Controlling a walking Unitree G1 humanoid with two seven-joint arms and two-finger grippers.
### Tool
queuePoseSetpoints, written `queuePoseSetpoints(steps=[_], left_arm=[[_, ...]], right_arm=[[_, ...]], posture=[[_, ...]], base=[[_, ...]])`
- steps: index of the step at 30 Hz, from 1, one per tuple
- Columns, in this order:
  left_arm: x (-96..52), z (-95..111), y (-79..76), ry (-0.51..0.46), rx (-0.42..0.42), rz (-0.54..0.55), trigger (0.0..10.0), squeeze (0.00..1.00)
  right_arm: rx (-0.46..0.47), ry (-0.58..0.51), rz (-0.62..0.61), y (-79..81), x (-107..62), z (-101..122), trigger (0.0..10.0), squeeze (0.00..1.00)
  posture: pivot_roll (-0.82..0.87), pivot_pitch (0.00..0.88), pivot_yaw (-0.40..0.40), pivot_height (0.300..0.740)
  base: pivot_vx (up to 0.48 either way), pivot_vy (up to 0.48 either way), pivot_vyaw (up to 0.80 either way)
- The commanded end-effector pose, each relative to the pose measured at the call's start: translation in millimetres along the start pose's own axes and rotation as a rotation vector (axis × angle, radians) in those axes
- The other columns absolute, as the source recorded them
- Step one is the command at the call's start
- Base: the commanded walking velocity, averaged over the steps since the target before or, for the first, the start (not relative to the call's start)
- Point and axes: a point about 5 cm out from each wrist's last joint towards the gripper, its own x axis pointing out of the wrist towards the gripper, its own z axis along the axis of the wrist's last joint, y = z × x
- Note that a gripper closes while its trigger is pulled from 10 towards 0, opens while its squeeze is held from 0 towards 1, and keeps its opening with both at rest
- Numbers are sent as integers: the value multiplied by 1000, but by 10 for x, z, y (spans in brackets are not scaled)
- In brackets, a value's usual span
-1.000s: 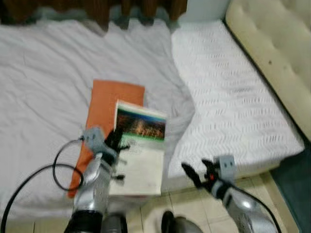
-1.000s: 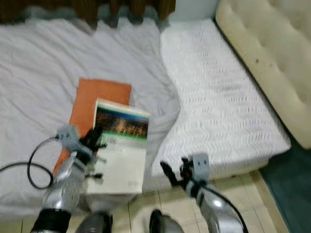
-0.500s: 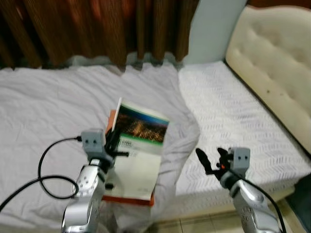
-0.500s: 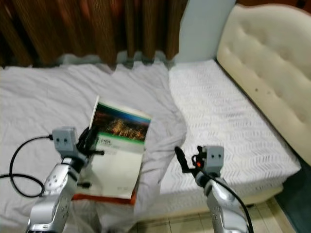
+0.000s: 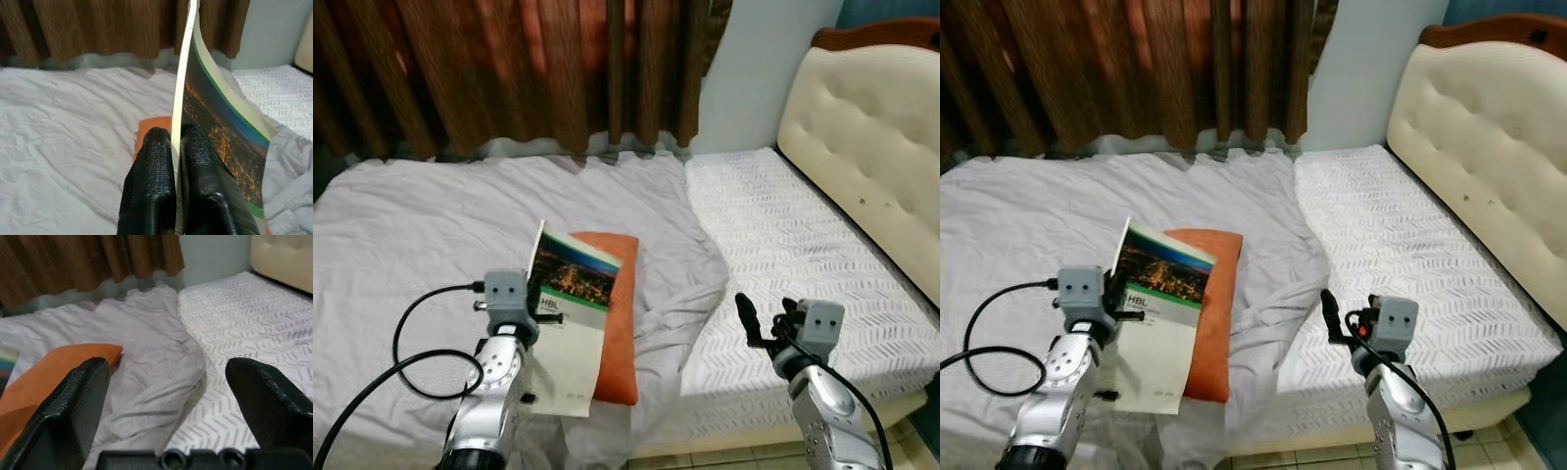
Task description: Clean up the room
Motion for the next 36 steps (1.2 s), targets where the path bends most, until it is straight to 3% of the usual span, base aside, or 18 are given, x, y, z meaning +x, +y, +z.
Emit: queuePoseSetpoints(steps=[1,5,11,23,28,36], left_arm=[[24,24,-8,-16,14,5,10000,0],[139,65,-22,-19,12,-4,10000,0],[169,105,-32,-29,10,-9,10000,0],[138,-10,18,-14,17,-67,10000,0],[163,7,50,-18,17,-51,10000,0],[177,15,79,-31,14,-13,10000,0]], right_arm=[[-17,-23,-13,-39,42,70,10000,0],[-25,-24,-23,-67,23,64,10000,0],[-38,-1,-1,-33,2,14,10000,0],[-57,10,43,68,-31,-36,10000,0],[-65,11,61,95,-4,-24,10000,0],[-65,17,91,123,34,-8,10000,0]], posture=[[45,0,27,740],[29,0,29,740],[23,0,31,740],[30,0,12,740],[32,0,6,740],[34,0,-1,740]], base=[[0,-480,700],[0,-472,669],[0,-469,669],[42,-432,-127],[252,-405,-768],[261,-398,0]])
